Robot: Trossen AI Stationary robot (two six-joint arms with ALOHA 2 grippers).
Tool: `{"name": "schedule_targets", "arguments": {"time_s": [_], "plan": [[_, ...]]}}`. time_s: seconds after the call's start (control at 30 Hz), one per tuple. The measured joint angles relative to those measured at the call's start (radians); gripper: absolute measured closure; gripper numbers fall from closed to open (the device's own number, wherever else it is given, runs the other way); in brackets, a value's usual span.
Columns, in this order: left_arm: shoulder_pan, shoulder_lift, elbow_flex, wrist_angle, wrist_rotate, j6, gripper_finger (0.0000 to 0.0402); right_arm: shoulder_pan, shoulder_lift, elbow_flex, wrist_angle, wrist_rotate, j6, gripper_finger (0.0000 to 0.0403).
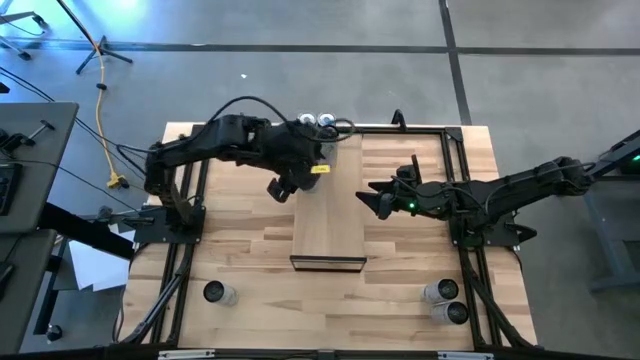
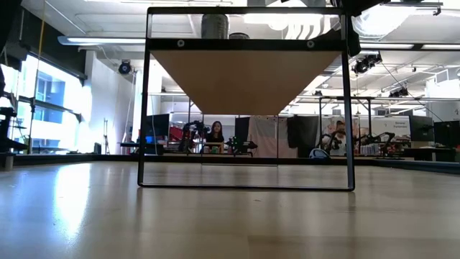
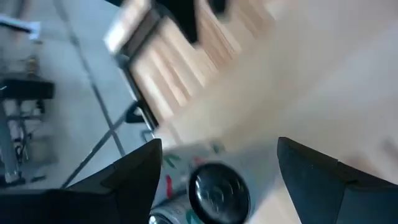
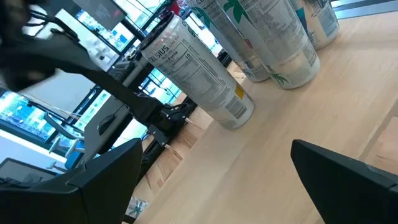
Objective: Place canned beverage on shelf
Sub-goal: Put the left white yellow soda can on the shelf
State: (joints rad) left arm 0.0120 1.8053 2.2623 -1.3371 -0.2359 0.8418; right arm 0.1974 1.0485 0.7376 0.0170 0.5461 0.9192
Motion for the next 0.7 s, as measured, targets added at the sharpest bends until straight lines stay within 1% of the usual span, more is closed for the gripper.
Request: {"name": "schedule_targets", "arguments": {"time_s": [0.13,0.23,0.4,0.5,0.57,0.63,0.7], "plan": [[-0.035,-0.040,0.000,0.032,0.019,-0.224,0.0114,0.000,0.000,0.000,-0.005,0.000,-0.002,0.0006],[-0.056,-0.058,0.000,0.026,0.020,-0.390,0.0114,0.000,0.000,0.000,-0.006,0.000,-0.002,0.0006],[-0.086,-0.068,0.000,-0.016,0.030,-0.695,0.0114,0.000,0.000,0.000,-0.009,0.000,0.000,0.0006],[-0.099,-0.067,0.000,-0.040,0.004,-0.871,0.0114,0.000,0.000,0.000,-0.015,0.000,0.000,0.0006],[-0.101,-0.057,0.000,-0.065,0.016,-0.951,0.0114,0.000,0.000,0.000,-0.021,0.000,0.000,0.0006],[-0.108,-0.050,-0.004,-0.095,0.044,-0.997,0.0114,0.000,0.000,0.000,-0.024,0.000,-0.002,0.0006],[-0.119,-0.046,-0.025,-0.095,0.042,-1.040,0.0114,0.000,0.000,0.000,-0.023,-0.008,-0.003,0.0006]]}}
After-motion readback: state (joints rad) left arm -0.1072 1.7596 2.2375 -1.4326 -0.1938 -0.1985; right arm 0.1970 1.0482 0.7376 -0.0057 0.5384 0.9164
